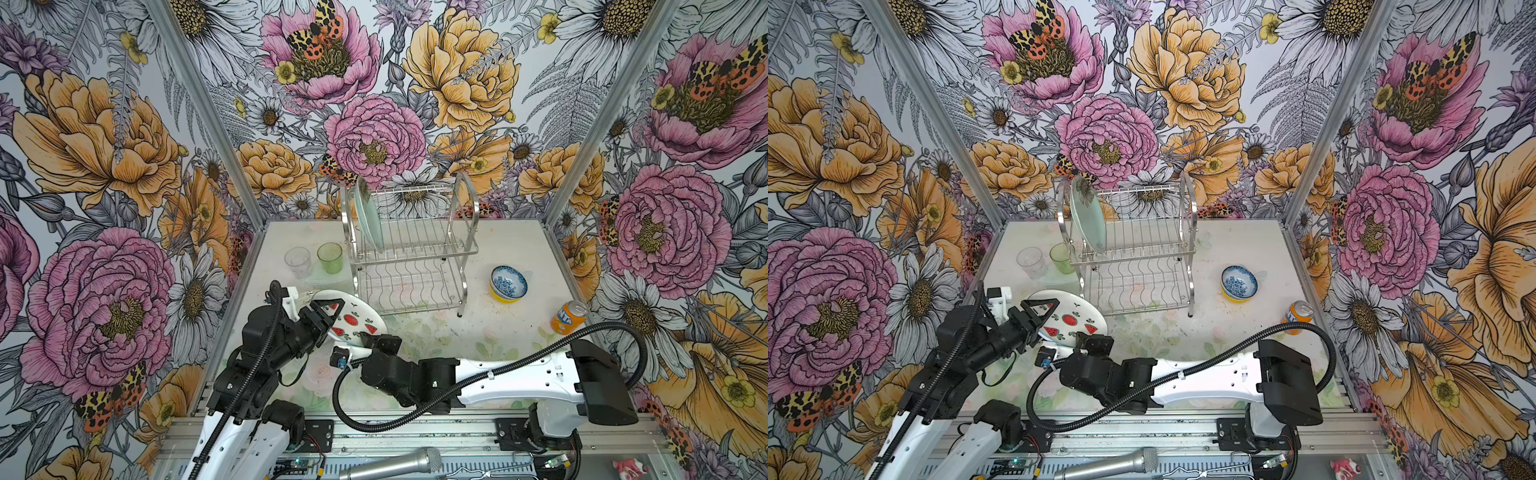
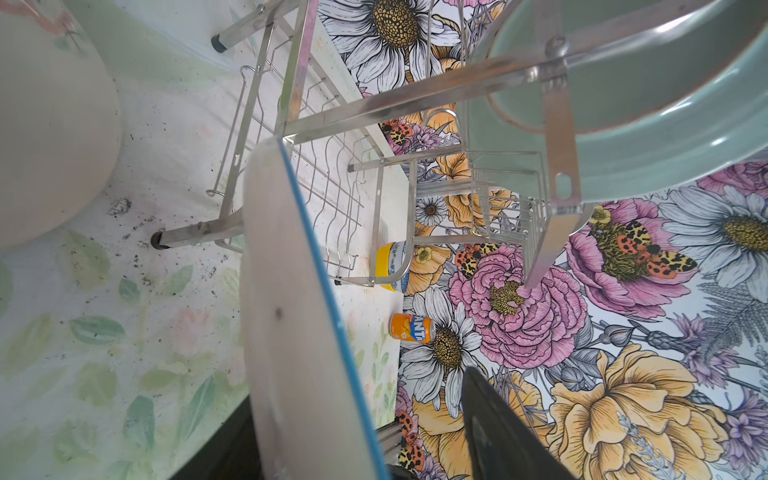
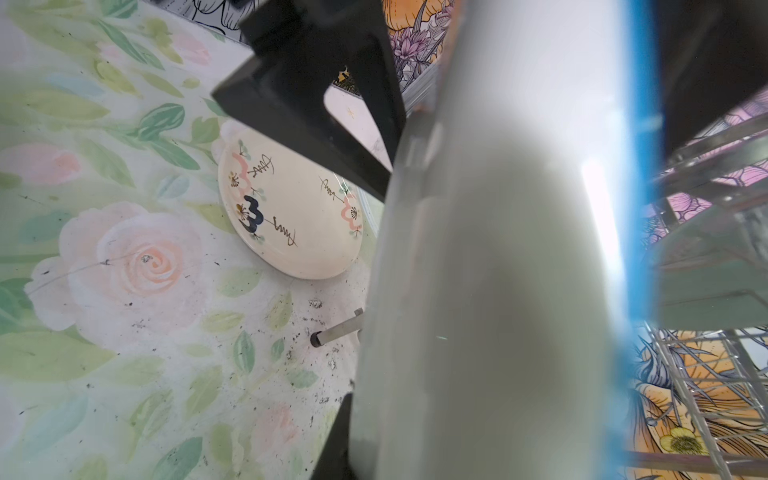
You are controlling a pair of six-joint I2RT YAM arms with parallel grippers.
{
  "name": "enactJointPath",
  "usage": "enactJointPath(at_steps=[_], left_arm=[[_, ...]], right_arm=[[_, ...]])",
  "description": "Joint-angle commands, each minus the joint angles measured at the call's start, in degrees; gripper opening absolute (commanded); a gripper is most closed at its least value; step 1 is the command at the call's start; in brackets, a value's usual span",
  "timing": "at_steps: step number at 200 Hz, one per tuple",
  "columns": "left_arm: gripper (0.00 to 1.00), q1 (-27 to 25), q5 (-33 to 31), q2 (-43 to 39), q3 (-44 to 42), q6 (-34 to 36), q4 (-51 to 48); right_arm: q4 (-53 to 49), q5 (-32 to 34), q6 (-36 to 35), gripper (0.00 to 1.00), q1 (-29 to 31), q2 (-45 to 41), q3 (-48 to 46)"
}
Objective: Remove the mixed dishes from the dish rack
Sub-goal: 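Lower the watermelon-print plate onto the white plate near the left gripper, then open the right gripper and draw it back toward the rack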
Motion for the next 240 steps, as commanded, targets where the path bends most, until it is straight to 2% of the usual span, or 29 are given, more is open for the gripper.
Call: enactJointPath(at_steps=[1, 29, 46, 66, 86, 115, 135, 164, 205, 240], left_arm=[[0.63, -0.1, 0.6, -0.3, -0.7, 1.0, 1.8], [0.54, 0.0, 0.6, -1.0, -1.1, 0.9, 1.8], [0.52, 0.1, 0.7, -1.3, -1.4, 0.9, 1.8], [0.39, 0.8, 2.0, -1.1, -1.0, 1.9, 1.8], [0.19, 2.0, 3.8, -0.4, -0.5, 2.4, 1.8], [0.15, 3.8, 5.8, 0.5, -0.1, 2.6, 1.8], [0.05, 4.8, 6.4, 0.3, -0.3, 2.9, 1.8], [0.00, 6.2, 6.9, -0.4, -1.2, 2.8, 1.8], [0.00, 8.1, 8.6, -1.0, -1.9, 2.8, 1.8], [0.00, 9.3, 9.1, -1.7, -2.2, 3.0, 1.8]], right_arm=[[9.1, 2.4, -1.6, 0.00, 1.5, -2.4, 2.5], [9.6, 3.7, -2.4, 0.00, 2.0, -2.8, 1.6], [9.8, 5.2, -3.0, 0.00, 2.4, -2.4, 1.6], [9.4, 6.3, -2.7, 0.08, 2.6, -2.8, 1.1], [9.6, 5.9, -1.4, 0.12, 2.5, -3.8, -0.1], [9.9, 5.7, 0.8, 0.22, 2.4, -5.8, -1.8], [9.9, 5.7, 2.3, 0.32, 2.5, -7.0, -2.9], [9.9, 5.9, 3.8, 0.47, 2.3, -8.5, -4.6], [9.9, 6.4, 5.7, 0.70, 1.2, -11.2, -6.7], [10.2, 5.6, 8.3, 0.77, -0.2, -15.3, -9.0]])
